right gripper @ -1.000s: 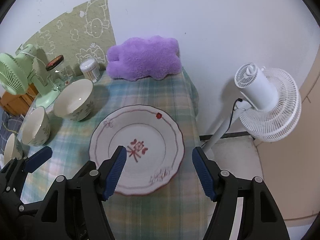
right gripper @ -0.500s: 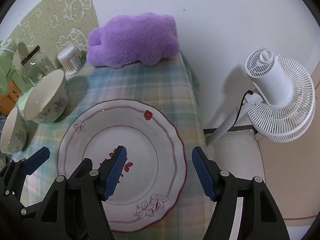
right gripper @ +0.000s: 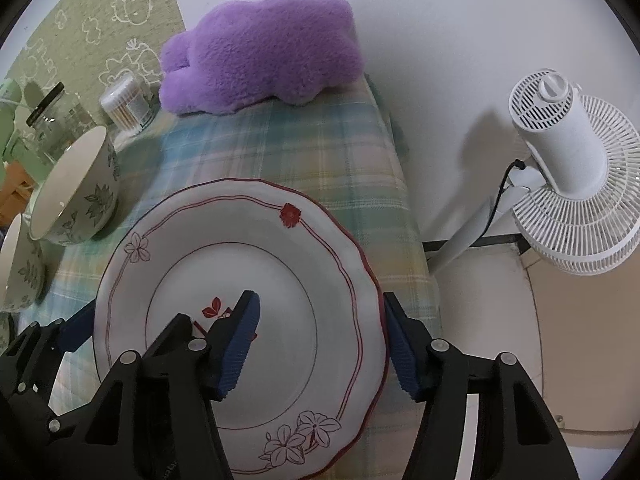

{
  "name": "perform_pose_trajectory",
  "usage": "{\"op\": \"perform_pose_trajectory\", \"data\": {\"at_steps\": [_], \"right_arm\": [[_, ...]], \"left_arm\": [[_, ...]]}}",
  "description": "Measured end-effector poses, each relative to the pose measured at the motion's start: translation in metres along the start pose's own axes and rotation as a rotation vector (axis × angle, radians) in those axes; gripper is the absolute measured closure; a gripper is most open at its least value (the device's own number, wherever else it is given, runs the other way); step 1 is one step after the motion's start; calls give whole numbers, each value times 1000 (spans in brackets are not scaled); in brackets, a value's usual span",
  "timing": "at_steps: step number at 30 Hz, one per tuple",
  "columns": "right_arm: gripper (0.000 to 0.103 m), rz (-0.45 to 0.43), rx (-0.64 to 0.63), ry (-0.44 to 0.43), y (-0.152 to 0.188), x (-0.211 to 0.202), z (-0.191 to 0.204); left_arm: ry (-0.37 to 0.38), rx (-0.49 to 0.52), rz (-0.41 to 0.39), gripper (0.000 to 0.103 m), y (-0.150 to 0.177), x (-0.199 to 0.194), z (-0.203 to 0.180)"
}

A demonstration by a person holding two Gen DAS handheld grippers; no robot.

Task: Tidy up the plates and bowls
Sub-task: 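Grasp the rim of the white red-rimmed plate with both grippers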

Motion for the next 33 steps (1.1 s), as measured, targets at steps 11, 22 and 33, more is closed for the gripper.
{"op": "perform_pose_trajectory", "data": {"at_steps": [11, 22, 33], "right_arm": [[44, 80, -39, -56, 44, -20, 27], [58, 86, -75, -41, 57, -14, 32], [57, 53, -96, -9, 52, -20, 31]], "left_arm": [[-1, -6, 66, 36, 47, -21, 26], [13, -9, 30, 45, 47, -17, 37], [-1, -8, 1, 45, 39, -28, 39]]}}
Point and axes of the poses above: each gripper's, at about its wrist camera, not at the fingertips, and x roughly the way its jaws point, z to its left, y to its underside, the point moved 10 cm from there along x, roughly the way its jaws point, and after that the axes turned 4 degrees about x, right-handed, at the moved point
